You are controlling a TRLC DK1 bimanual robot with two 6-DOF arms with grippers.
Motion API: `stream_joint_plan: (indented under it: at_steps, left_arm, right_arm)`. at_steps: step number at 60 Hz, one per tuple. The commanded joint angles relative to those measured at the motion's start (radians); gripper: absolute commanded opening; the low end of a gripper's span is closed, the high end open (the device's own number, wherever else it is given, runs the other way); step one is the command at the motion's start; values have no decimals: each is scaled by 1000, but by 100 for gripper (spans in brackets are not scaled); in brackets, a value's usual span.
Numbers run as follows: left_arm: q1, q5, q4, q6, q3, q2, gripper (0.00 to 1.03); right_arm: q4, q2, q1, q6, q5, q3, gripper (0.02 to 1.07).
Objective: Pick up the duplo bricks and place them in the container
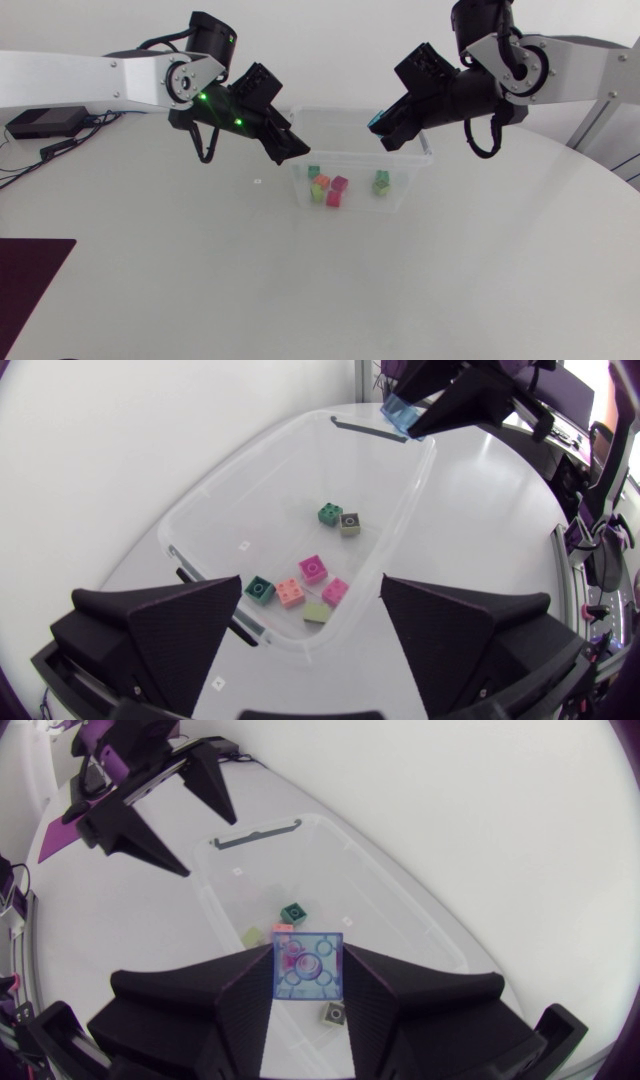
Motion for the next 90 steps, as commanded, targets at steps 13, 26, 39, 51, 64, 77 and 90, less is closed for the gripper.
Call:
stream_joint_plan:
  at_steps: [13,26,39,51,64,77,90]
  left_arm:
    - [67,-22,-8,22,-180,-217,99]
    - [118,-22,13,19,-323,-381,99]
    - [173,-24,55,13,-460,-515,99]
    - [230,-24,105,-13,-562,-627,99]
    - [291,-35,187,-44,-679,-771,99]
    - [357,-125,288,-118,-789,-891,99]
    - [360,-246,343,-150,-877,-969,99]
  right_arm:
    - [110,19,-50,98,7,29,21]
    - [205,82,-63,135,38,24,21]
    - [283,160,-39,149,96,15,31]
    - [318,140,9,148,175,-22,102]
    - [392,19,36,135,273,-131,102]
    - [438,-162,39,134,397,-269,102]
    - [478,-346,36,128,529,-408,102]
